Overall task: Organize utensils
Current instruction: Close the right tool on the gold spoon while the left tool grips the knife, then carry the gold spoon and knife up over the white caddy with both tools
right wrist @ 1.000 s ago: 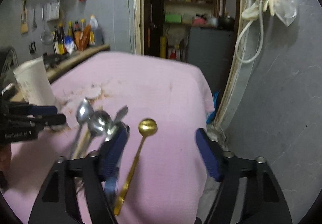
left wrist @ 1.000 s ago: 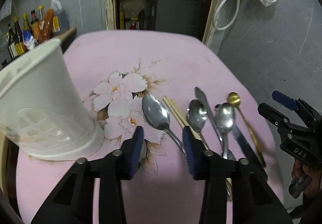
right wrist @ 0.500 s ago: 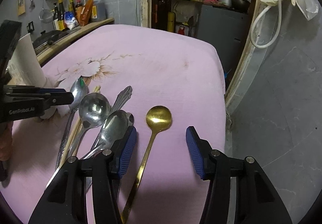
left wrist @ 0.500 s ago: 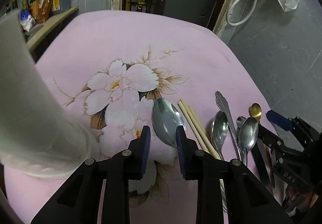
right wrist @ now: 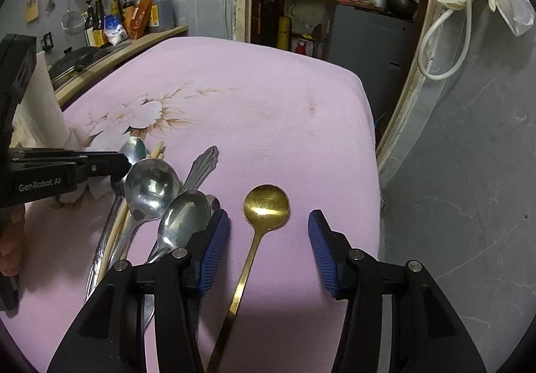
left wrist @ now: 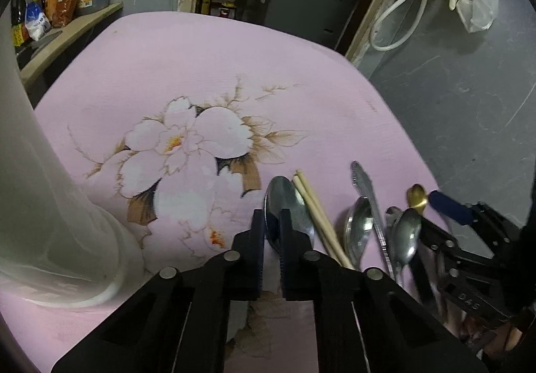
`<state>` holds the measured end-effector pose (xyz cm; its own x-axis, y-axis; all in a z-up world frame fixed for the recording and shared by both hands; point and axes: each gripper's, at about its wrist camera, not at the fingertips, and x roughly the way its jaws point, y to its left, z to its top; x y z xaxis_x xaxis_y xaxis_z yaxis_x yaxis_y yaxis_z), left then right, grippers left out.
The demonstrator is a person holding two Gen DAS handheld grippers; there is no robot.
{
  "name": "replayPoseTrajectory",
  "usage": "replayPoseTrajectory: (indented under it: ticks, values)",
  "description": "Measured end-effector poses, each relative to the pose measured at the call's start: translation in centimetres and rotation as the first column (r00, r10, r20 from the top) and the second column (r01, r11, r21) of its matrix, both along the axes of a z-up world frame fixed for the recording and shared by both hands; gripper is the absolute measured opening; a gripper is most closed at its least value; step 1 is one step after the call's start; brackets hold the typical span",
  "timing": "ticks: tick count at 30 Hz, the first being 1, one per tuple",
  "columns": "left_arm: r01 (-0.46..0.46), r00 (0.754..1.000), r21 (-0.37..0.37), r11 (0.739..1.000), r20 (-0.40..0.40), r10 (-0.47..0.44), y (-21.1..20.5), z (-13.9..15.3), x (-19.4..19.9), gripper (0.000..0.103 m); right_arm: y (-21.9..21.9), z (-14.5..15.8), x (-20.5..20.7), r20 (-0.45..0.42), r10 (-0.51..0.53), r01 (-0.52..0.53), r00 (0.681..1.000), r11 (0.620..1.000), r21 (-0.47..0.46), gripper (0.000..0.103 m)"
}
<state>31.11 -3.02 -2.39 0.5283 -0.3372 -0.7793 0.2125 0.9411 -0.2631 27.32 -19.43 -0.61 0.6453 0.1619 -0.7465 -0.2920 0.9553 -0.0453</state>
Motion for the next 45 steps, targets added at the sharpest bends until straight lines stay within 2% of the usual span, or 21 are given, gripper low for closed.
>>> replayPoseTrajectory:
  ticks: [3, 7, 15, 21, 25, 30, 34, 43, 45]
  values:
    - [0.012, 1.0, -0.026, 1.0, 0.01, -0.011, 0.1, 0.3, -0.1, 0.002, 0.0, -0.1, 0.4, -0.015, -0.006, 0.006, 1.0, 1.0, 0.014, 0.041]
    - [0.022, 0.999, -0.061, 0.998, 0.048, -0.019, 0.3, 0.9, -0.9, 0.001, 0.6, -0.2, 0.8, -0.027, 0.001, -0.001, 1.0, 1.0, 0.014, 0.026]
    - [0.039, 0.985, -0.061, 0.997, 0.17, -0.028, 0.3, 2.9, -3.5, 0.0, 0.7, 0.0, 0.4, -0.002, -0.006, 0.006, 1.0, 1.0, 0.01, 0.025]
    - [0.025, 0.955, -0.044, 0.999, 0.296, -0.011, 0.1, 4.0, -5.4, 0.0, 1.0, 1.8, -2.2, 0.149, -0.003, -0.001, 0.989, 1.0, 0.031, 0.025]
    - [0.003, 0.924, -0.03, 1.0, 0.383, 0.009, -0.1, 4.5, -6.8, 0.0, 1.9, 3.3, -5.1, 0.32, 0.0, 0.0, 0.948, 1.0, 0.0, 0.025]
    - [-0.039, 0.866, -0.047, 0.998, 0.496, 0.057, 0.3, 5.2, -9.2, 0.0, 2.5, 4.4, -7.8, 0.473, -0.003, -0.001, 0.881, 1.0, 0.01, 0.025]
    - [-0.074, 0.83, -0.071, 0.995, 0.548, 0.101, 0.8, 5.8, -10.7, 0.0, 3.0, 5.2, -9.1, 0.543, -0.003, -0.02, 0.84, 0.999, 0.036, 0.025]
    - [-0.136, 0.778, -0.153, 0.979, 0.595, 0.201, 4.5, 9.2, -12.6, 0.0, 4.2, 8.1, -10.4, 0.625, 0.018, -0.088, 0.781, 0.993, 0.082, 0.025]
    - [-0.16, 0.751, -0.146, 0.976, 0.624, 0.216, 5.3, 10.3, -13.1, 0.0, 4.6, 8.9, -10.3, 0.635, 0.026, -0.122, 0.772, 0.987, 0.108, 0.025]
